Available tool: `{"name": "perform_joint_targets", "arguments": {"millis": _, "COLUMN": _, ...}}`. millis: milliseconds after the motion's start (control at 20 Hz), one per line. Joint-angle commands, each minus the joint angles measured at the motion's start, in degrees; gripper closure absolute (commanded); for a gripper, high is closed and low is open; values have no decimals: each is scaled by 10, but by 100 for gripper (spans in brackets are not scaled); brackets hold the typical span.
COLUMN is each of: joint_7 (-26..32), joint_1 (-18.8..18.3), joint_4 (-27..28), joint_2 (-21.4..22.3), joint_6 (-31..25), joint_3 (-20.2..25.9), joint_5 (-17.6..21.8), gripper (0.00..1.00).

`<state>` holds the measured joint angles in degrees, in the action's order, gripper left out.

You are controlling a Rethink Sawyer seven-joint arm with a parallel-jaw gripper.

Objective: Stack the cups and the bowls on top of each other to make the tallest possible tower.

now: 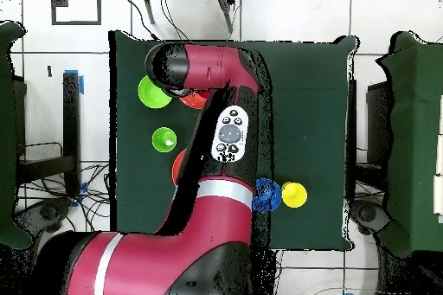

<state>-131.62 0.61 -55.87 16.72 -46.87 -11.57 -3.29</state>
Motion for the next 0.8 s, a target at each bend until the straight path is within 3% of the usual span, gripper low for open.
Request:
{"name": "perform_joint_targets", "arguments": {"millis": 50, "joint_7": 57, "joint_1": -1, "joint_4": -53, "joint_2": -2, "joint_6": 15, "joint_3": 63, "joint_5": 36, "gripper": 100}}
{"name": "perform_joint_targets", "arguments": {"millis": 250, "joint_7": 70, "joint_1": -5, "joint_4": -55, "joint_2": -1, "joint_6": 21, "joint_3": 69, "joint_5": 39, "gripper": 100}}
{"name": "perform_joint_targets", "arguments": {"millis": 300, "joint_7": 73, "joint_1": -7, "joint_4": -54, "joint_2": -1, "joint_6": 22, "joint_3": 72, "joint_5": 39, "gripper": 0}}
{"name": "perform_joint_targets", "arguments": {"millis": 550, "joint_7": 116, "joint_1": -22, "joint_4": -56, "joint_2": 4, "joint_6": 32, "joint_3": 96, "joint_5": 45, "gripper": 0}}
{"name": "perform_joint_targets", "arguments": {"millis": 800, "joint_7": 102, "joint_1": -21, "joint_4": -37, "joint_2": -4, "joint_6": -10, "joint_3": 93, "joint_5": 42, "gripper": 0}}
